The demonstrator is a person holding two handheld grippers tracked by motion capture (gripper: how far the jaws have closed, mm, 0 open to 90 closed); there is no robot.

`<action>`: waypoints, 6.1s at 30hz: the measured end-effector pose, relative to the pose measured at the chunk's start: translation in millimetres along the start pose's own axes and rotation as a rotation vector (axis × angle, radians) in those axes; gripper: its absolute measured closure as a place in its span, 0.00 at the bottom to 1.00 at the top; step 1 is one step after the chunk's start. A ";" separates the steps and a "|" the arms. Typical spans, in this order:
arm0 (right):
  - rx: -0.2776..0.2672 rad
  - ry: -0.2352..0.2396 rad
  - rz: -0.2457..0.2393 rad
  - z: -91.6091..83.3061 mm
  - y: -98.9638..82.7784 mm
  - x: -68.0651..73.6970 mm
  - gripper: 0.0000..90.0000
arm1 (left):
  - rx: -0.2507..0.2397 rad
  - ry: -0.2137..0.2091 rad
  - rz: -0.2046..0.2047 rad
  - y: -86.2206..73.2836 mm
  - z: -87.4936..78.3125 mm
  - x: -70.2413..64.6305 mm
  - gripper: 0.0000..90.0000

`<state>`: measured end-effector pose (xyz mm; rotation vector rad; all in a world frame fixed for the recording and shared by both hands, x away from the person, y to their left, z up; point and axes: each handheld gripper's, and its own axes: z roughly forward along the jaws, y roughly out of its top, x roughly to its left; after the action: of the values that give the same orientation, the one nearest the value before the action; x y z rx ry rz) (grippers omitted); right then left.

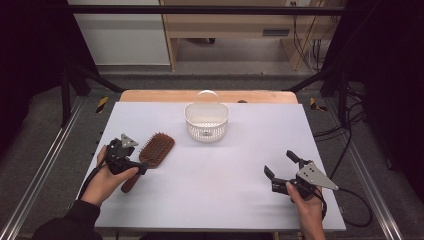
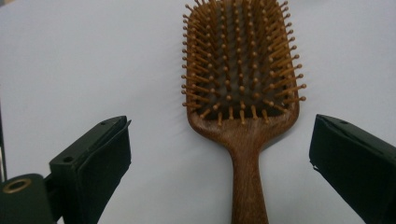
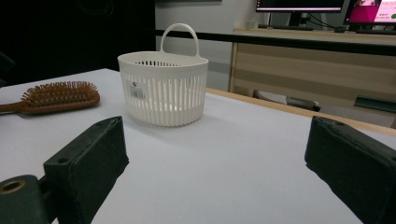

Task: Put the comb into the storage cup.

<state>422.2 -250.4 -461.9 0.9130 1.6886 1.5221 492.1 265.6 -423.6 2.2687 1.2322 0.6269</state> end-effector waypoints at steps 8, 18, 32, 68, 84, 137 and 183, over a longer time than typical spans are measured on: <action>0.006 0.004 0.000 0.8 -0.4 0.9 0.07 | 0.065 -0.038 0.015 -4.4 8.4 -4.2 0.08; 0.007 0.008 0.015 1.5 -0.9 0.9 0.07 | 0.121 -0.090 0.013 -2.8 15.6 -5.3 0.17; 0.021 0.023 0.004 4.3 -1.7 4.7 0.07 | 0.200 -0.130 -0.019 -0.8 26.2 1.6 0.37; 0.020 0.021 0.007 3.8 -1.7 3.7 0.07 | 0.262 -0.153 -0.012 -0.5 31.3 1.0 0.72; 0.021 0.024 0.008 3.9 -1.5 3.9 0.07 | 0.252 -0.163 -0.012 -1.7 32.6 1.4 0.80; 0.012 0.188 0.152 49.8 32.9 49.7 0.05 | -0.492 -0.098 0.074 -1.4 -4.5 -73.1 0.81; 0.053 0.410 0.341 124.3 82.4 123.9 0.18 | -0.629 -0.201 0.169 -11.1 -6.8 -117.7 0.81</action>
<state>467.7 -74.4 -394.4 1.0058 1.9360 2.0087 423.3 171.5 -444.2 1.8498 0.6301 0.7055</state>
